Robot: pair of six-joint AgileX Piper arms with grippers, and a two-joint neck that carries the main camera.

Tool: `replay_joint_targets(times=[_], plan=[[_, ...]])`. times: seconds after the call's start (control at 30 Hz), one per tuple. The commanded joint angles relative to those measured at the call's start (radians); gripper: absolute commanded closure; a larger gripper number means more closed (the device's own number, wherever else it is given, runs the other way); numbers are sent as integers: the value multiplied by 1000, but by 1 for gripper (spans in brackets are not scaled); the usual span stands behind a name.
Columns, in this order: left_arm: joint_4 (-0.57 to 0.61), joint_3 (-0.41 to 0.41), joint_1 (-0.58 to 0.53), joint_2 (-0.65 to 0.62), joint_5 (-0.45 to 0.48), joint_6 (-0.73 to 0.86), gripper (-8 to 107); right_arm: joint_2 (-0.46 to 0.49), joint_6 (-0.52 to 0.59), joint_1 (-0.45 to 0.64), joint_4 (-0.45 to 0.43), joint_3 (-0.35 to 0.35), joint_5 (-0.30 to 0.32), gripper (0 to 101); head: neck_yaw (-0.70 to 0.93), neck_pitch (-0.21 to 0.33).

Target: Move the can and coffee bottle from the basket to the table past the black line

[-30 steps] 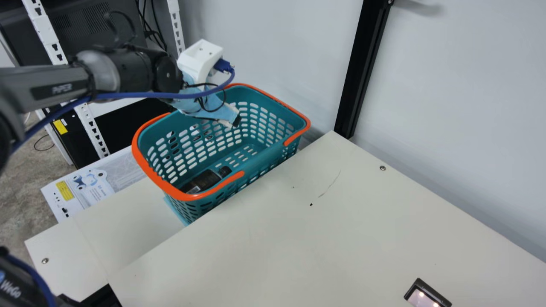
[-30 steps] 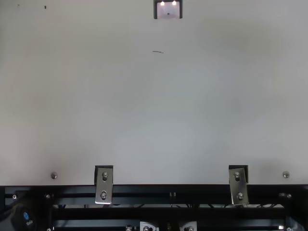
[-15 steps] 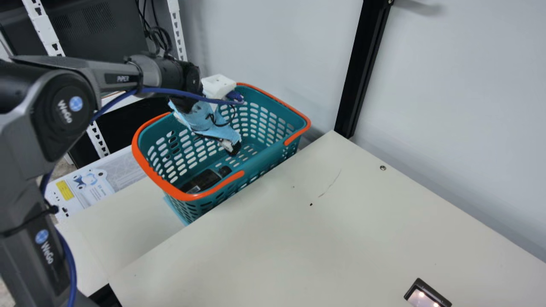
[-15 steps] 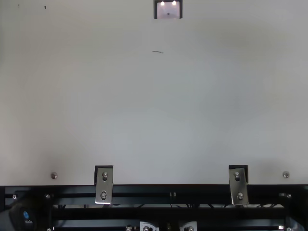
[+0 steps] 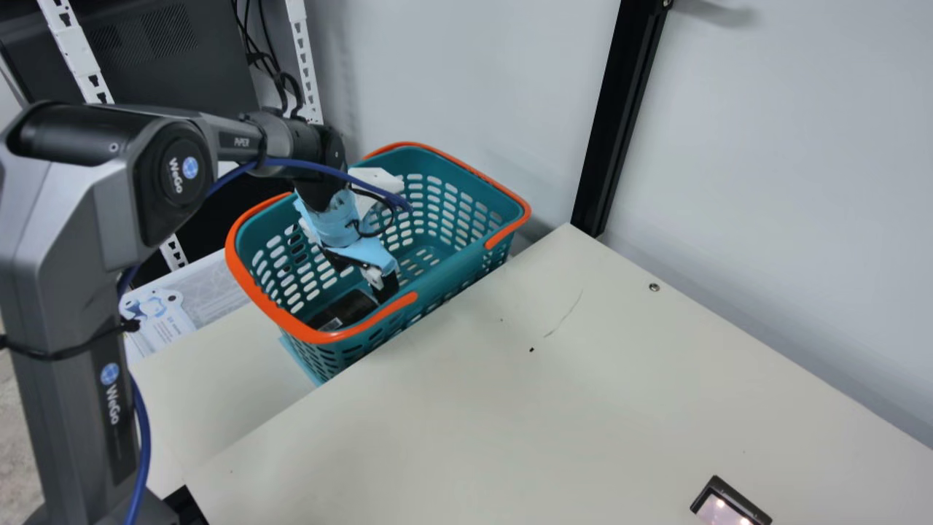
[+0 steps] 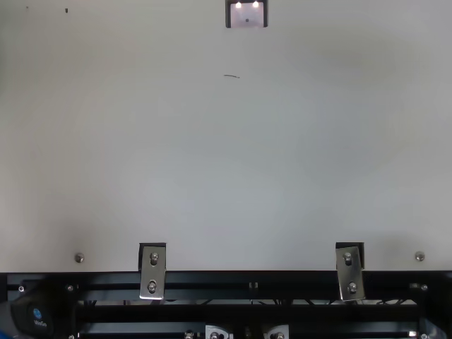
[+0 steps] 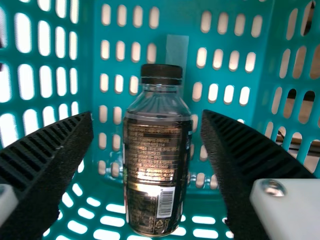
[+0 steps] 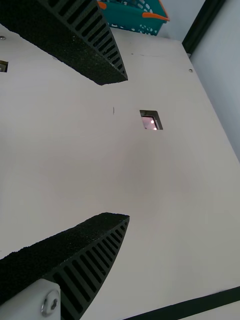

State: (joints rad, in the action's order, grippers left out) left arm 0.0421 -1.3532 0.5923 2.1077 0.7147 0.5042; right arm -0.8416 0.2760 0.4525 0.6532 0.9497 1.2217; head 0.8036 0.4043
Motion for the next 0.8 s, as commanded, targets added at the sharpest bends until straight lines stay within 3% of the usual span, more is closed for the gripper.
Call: replay_joint_targets(times=[0.0, 0.77], plan=[[2, -7, 3, 13, 10, 17, 9, 0, 0, 0, 0, 0, 0, 0, 20, 31], [-25, -19, 9, 99, 51, 12, 9, 0, 0, 0, 0, 0, 0, 0, 20, 31]])
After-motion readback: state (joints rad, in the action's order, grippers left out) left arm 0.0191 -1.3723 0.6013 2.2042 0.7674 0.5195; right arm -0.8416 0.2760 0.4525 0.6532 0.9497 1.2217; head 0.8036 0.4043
